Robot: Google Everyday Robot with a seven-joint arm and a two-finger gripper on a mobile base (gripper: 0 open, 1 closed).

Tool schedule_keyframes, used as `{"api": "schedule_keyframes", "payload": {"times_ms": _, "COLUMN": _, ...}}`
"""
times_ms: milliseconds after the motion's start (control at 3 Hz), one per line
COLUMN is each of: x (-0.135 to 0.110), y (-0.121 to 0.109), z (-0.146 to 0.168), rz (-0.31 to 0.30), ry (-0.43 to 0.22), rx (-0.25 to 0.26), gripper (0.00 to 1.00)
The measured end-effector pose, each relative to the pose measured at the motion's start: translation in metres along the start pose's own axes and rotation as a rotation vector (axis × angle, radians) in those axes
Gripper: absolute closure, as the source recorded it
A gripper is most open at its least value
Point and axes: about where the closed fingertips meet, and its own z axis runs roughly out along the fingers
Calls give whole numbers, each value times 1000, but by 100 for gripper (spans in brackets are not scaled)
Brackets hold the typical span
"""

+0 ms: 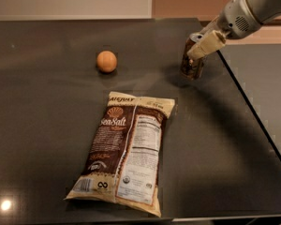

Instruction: Pick orange can

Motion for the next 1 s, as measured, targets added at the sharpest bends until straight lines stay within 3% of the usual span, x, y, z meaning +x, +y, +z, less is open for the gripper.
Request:
{"api": "schedule_keyframes", "payload": {"times_ms": 667, "x": -34, "y": 27, "z": -38, "rz": -101, "ry": 12, "rx": -22, "gripper": 100}}
{"api": "schedule_keyframes", "payload": {"times_ms": 1000, "x": -34, "y": 27, "z": -38, "rz": -101, "ry": 12, "rx": -22, "gripper": 100}}
